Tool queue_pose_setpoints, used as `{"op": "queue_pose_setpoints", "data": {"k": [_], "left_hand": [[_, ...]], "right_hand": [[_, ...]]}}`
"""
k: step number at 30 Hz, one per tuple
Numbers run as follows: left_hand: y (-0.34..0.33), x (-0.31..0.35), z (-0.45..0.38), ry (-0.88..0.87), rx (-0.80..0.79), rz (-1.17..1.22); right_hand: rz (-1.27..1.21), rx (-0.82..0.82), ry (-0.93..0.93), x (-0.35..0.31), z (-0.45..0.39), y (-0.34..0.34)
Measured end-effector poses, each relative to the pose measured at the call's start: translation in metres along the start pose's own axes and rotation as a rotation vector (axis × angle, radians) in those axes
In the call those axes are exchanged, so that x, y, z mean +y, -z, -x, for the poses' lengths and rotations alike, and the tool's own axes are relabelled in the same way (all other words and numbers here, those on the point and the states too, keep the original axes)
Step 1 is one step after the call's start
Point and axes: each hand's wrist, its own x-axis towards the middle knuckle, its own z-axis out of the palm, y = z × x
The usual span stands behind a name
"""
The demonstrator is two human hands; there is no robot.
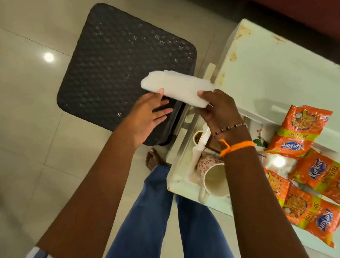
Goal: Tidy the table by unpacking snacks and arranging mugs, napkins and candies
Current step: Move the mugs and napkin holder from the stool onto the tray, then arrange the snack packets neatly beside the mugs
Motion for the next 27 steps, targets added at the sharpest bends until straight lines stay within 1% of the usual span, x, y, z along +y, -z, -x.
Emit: {"op": "queue_pose_setpoints", "data": {"k": [2,3,4,6,8,10,12,14,16,19,21,23,27], "left_hand": [[-0.010,-0.006,0.004,-0.030,0.003,0.084],[-0.015,-0.011,0.006,-0.045,0.008,0.056],[-0.020,-0.015,0.008,-0.058,0.007,-0.026],[-0.030,-0.028,0.011,-0.075,-0.022,-0.261],[-0.041,-0.043,0.014,-0.088,-0.077,-0.441],[-0.053,-0.062,0.015,-0.109,-0.099,-0.582],[-0.064,-0.080,0.014,-0.159,-0.064,-0.727],[-0.073,-0.097,0.011,-0.221,-0.004,-0.819],[-0.081,-0.110,0.009,-0.275,0.044,-0.853],[-0.087,-0.121,0.008,-0.339,0.069,-0.898],[-0.090,-0.125,0.009,-0.348,0.078,-0.922],[-0.092,-0.127,0.010,-0.341,0.099,-0.941],[-0.100,-0.125,0.017,-0.399,0.198,-0.944]], "right_hand": [[0.079,-0.006,0.030,0.003,0.018,0.027],[0.134,0.026,0.050,0.006,0.025,0.044],[0.184,0.065,0.064,0.009,0.032,0.060],[0.295,0.140,0.109,0.015,0.047,0.094],[0.478,0.187,0.223,0.021,0.060,0.122],[0.598,0.230,0.305,0.025,0.070,0.146],[0.657,0.275,0.362,0.031,0.075,0.163],[0.708,0.338,0.400,0.037,0.077,0.178],[0.738,0.403,0.422,0.044,0.076,0.188],[0.764,0.454,0.433,0.052,0.070,0.196],[0.764,0.449,0.412,0.056,0.067,0.202],[0.761,0.411,0.372,0.058,0.065,0.207],[0.760,0.375,0.371,0.058,0.068,0.219]]}}
